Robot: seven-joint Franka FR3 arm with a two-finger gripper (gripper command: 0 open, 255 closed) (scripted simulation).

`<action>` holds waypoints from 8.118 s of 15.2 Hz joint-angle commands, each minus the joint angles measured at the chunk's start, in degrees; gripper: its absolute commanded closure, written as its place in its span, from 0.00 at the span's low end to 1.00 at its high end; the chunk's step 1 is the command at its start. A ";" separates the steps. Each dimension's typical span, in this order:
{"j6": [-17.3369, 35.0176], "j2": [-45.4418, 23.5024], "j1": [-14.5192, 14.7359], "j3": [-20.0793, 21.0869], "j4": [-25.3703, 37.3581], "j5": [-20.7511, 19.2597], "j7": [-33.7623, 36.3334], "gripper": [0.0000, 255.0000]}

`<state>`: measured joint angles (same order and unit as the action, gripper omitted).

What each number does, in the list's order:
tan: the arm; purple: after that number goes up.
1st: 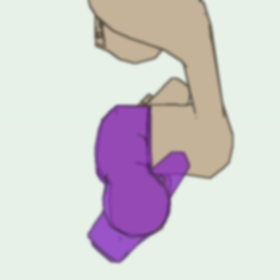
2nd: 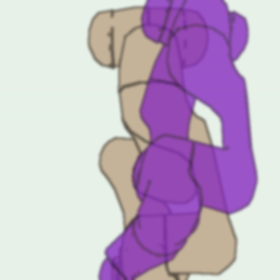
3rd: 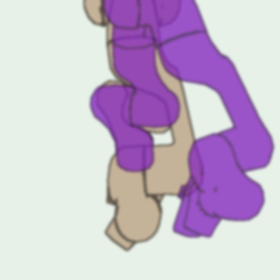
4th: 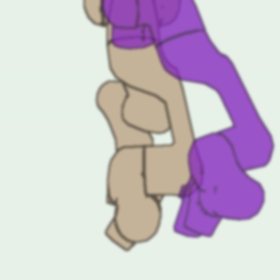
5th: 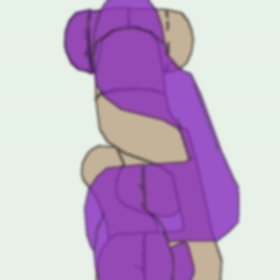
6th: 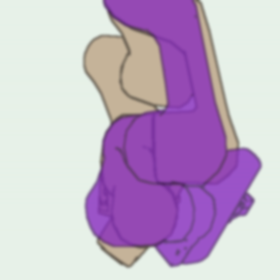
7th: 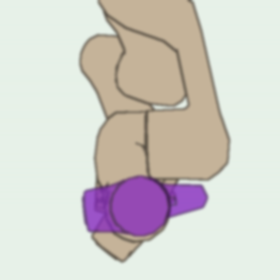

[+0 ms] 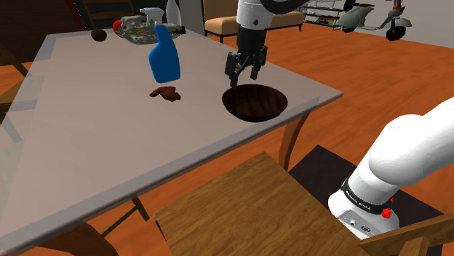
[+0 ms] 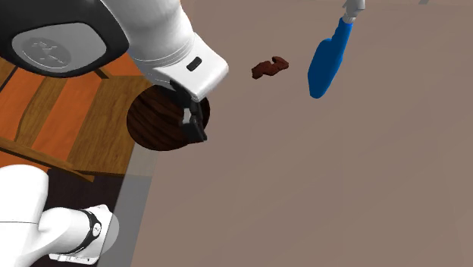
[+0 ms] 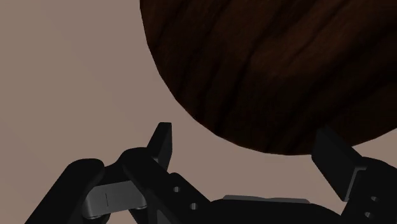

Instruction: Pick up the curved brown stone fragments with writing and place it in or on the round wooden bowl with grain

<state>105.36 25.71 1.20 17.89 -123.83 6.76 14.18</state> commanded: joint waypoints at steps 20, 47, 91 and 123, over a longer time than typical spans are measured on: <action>4.89 -39.34 5.60 15.00 36.39 -30.31 28.73 0.00; 5.39 -40.73 5.62 14.66 37.18 -30.97 28.55 1.00; -3.30 16.88 6.60 2.12 -3.31 -4.68 9.05 1.00; -2.62 19.67 7.74 2.73 -6.85 -3.81 10.00 0.00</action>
<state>102.98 45.40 8.94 20.61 -130.89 2.96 24.17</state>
